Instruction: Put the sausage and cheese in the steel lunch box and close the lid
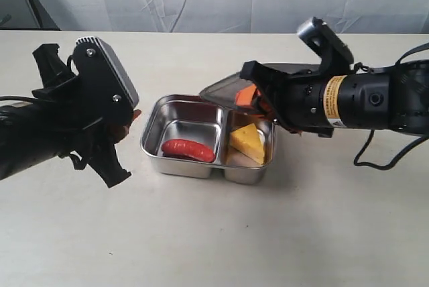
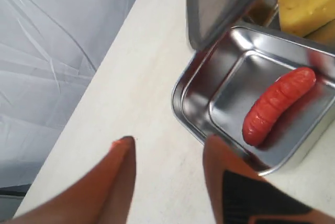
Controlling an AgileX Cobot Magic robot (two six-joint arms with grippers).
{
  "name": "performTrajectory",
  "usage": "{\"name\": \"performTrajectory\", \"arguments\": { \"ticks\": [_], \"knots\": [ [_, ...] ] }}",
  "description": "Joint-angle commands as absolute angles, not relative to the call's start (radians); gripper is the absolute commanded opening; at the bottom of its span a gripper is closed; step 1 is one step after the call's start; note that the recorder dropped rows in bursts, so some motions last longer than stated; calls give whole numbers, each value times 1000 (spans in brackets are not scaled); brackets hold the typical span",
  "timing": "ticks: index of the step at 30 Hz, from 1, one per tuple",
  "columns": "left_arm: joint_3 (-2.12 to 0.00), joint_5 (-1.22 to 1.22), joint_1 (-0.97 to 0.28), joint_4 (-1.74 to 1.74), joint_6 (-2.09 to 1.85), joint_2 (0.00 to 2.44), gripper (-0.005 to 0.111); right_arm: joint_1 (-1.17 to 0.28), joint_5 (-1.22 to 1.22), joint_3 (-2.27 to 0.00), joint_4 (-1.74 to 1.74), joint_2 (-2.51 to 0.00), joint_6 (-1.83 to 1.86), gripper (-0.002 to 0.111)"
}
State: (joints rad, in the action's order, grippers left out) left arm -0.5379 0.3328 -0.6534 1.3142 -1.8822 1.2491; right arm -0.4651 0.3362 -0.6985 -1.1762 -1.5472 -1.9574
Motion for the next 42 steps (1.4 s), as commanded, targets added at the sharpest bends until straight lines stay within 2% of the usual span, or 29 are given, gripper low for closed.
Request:
{"name": "performTrajectory", "arguments": {
  "ticks": [1,9,13,17,19,21,22,25,27,29,36,42],
  "knots": [
    [-539,339,-659,1378,-1863,1239,52,-420,293,-694,-1165,-1551,-1905,-1],
    [-539,352,-659,1404,-1863,1239,54,-389,433,-694,-1146,-1551,-1793,-1],
    [-539,364,-659,1406,-1863,1239,54,-389,601,-707,-1079,-1551,-1572,-1],
    [-539,462,-659,1480,-1859,1239,54,-389,696,-772,-1100,-1551,-1565,-1],
    [-539,557,-659,1535,-1821,1239,54,-371,770,-811,-1198,-1551,-1610,-1],
    [-539,552,-659,1527,-1759,1223,53,-310,913,-863,-1386,-1563,-1732,-1],
    [-539,539,-659,1527,-1732,1221,50,-277,962,-882,-1438,-1575,-1770,-1],
    [-539,454,-630,1527,-1649,1214,26,-188,1141,-895,-1520,-1617,-1789,-1],
    [-541,360,-566,1516,-1570,1210,9,-153,1221,-895,-1557,-1657,-1779,-1],
    [-547,258,-474,1477,-1470,1210,0,-151,1221,-893,-1563,-1699,-1730,-1],
    [-584,62,-262,1395,-1307,1210,0,-155,1221,-893,-1553,-1784,-1628,-1],
    [-598,18,-226,1381,-1323,1217,0,-195,1221,-893,-1561,-1831,-1621,-1]
  ]
}}
